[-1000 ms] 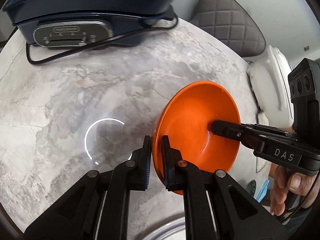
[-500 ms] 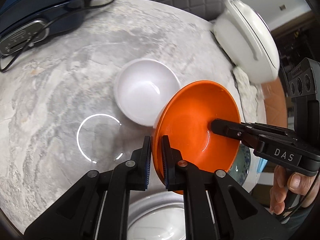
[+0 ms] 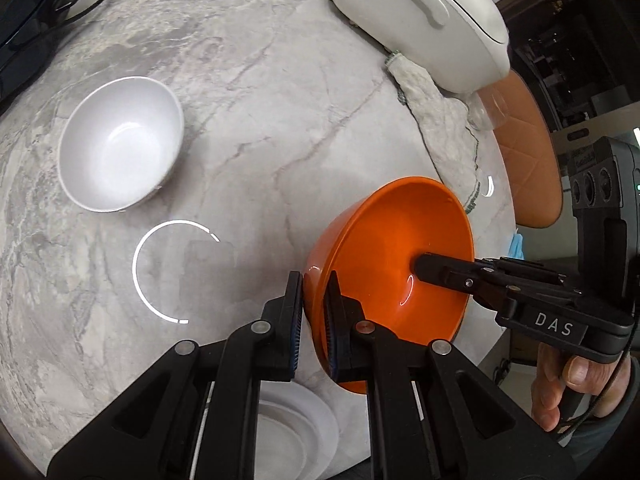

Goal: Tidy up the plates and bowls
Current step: 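Carry the orange bowl into the green bowl with both tools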

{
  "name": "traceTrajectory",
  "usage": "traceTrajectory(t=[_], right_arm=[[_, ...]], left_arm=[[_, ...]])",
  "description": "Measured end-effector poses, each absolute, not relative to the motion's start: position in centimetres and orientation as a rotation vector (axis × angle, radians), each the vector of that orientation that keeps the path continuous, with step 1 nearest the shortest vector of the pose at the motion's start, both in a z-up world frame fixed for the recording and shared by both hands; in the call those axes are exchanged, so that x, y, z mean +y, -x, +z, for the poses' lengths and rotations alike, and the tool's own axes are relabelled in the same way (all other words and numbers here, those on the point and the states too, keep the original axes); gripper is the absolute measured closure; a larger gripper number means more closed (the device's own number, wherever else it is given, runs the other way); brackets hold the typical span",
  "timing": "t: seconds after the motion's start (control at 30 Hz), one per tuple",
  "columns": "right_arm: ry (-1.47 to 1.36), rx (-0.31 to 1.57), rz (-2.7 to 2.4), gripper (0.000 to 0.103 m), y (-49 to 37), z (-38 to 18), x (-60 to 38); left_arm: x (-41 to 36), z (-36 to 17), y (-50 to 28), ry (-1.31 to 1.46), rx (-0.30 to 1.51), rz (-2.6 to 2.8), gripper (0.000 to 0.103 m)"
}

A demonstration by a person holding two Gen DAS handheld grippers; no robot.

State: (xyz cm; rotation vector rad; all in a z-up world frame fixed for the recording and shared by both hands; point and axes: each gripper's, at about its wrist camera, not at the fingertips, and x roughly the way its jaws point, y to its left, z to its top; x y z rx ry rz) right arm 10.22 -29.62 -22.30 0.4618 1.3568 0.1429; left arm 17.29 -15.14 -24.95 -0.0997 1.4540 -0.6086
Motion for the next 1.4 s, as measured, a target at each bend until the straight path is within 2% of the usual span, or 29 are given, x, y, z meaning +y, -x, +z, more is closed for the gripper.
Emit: traceTrajectory(t=[0.43, 0.8, 1.3, 1.4], right_arm=[[-0.517, 1.360, 0.084, 0.093, -3.8, -23.4, -39.3], [-0.540, 1.401, 0.100, 0.092, -2.9, -27.0, -39.7], [-0.306, 1.382, 0.058, 0.095, -3.9, -27.5, -37.6], [-0.260, 1.372, 0.053, 0.095, -3.7, -27.3, -37.2]], left_arm=[[-26.5, -26.9, -11.0, 0.026, 1.521, -0.687, 0.095], [-27.2, -31.0, -10.7, -0.006, 1.556, -0.612, 0.095], [-27.3, -33.3, -10.6, -0.050, 1.529, -0.559, 0.093], [-26.9, -33.0, -10.5, -0.025, 1.516, -0.558, 0.090]])
